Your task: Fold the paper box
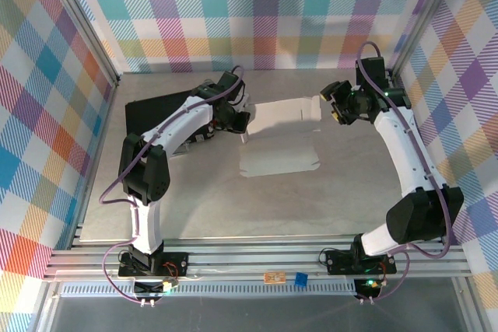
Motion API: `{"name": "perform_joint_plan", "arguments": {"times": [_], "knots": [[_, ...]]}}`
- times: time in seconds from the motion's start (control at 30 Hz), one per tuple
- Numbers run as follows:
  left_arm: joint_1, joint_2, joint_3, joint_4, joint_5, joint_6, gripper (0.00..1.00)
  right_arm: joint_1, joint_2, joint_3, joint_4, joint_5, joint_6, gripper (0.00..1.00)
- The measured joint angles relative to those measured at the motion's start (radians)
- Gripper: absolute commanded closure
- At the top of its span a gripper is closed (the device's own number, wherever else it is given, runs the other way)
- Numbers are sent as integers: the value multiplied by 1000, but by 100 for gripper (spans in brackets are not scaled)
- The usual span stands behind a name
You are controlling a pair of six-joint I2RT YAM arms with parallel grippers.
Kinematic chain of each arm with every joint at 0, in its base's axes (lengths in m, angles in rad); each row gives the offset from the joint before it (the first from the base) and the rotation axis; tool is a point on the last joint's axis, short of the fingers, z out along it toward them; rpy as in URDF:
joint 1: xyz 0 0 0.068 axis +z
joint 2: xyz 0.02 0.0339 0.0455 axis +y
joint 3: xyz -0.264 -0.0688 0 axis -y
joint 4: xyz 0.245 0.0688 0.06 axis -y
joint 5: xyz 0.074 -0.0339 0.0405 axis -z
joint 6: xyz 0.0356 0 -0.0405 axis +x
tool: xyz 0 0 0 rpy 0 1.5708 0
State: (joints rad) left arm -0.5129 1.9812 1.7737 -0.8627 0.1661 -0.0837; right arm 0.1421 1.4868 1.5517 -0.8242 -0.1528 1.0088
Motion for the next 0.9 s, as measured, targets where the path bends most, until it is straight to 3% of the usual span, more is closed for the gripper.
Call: {"name": "perform_joint_plan", "arguments": {"times": [0.4,0.63,0.9], "knots": [[-20,0,0,-53,16,22,100,50,130,126,-20,-47,72,60],[-41,0,0,-53,14,25,100,52,259,192,-40,-53,37,61],[-41,0,0,-52,5,25,100,49,247,183,-60,-49,-7,57]]}}
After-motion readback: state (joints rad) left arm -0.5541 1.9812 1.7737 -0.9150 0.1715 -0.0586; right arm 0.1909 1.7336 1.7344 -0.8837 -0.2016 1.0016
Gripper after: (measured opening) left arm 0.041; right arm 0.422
